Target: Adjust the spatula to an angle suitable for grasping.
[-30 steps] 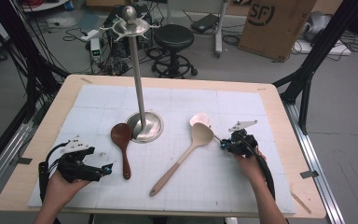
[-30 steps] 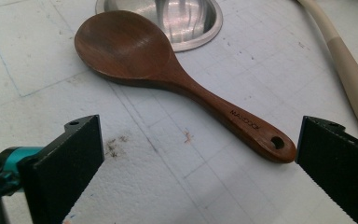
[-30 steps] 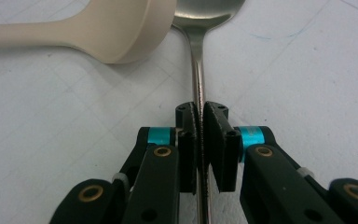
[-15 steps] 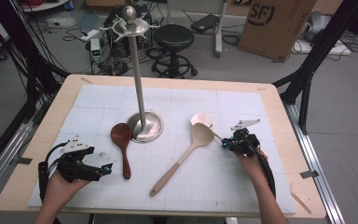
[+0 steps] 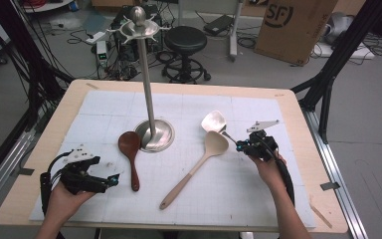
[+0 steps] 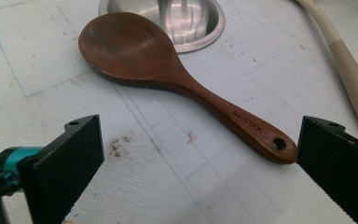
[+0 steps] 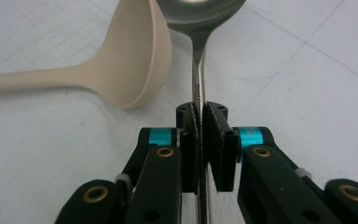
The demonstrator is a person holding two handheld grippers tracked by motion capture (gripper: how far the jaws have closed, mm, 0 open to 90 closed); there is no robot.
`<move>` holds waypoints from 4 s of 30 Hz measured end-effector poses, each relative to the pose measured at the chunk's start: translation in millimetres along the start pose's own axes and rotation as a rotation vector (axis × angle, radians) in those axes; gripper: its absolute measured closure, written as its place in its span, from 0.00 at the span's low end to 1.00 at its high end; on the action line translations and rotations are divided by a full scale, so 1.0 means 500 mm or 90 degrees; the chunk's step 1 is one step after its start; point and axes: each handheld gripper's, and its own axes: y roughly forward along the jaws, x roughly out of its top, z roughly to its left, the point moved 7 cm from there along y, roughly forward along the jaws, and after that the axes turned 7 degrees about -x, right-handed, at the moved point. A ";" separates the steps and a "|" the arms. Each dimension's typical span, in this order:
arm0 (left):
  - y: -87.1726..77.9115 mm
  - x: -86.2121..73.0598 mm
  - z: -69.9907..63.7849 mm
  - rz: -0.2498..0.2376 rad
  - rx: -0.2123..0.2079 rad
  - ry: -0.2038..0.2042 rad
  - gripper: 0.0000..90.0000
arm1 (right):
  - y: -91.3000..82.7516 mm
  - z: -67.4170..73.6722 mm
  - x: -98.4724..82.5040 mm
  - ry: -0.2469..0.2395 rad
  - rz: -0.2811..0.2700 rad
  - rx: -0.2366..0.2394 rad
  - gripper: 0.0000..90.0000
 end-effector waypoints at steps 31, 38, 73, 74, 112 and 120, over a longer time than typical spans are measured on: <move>0.001 0.000 -0.001 0.002 0.000 0.001 0.02 | -0.029 0.165 0.080 -0.118 -0.056 0.137 0.93; 0.000 0.000 0.000 0.002 0.000 0.002 0.02 | -0.009 0.219 0.080 -0.142 -0.054 0.177 0.93; 0.003 0.000 -0.003 0.003 -0.002 0.003 0.02 | 0.021 0.324 0.002 -0.218 0.002 0.279 0.93; 0.003 0.000 -0.003 0.004 -0.002 0.003 0.02 | 0.023 0.325 0.001 -0.217 0.000 0.280 0.93; 0.005 0.001 -0.004 0.006 -0.004 0.006 0.02 | -0.005 0.309 -0.016 -0.186 -0.016 0.292 0.72; 0.006 0.000 -0.004 0.007 -0.003 0.005 0.02 | -0.033 0.287 -0.043 -0.174 -0.028 0.281 0.66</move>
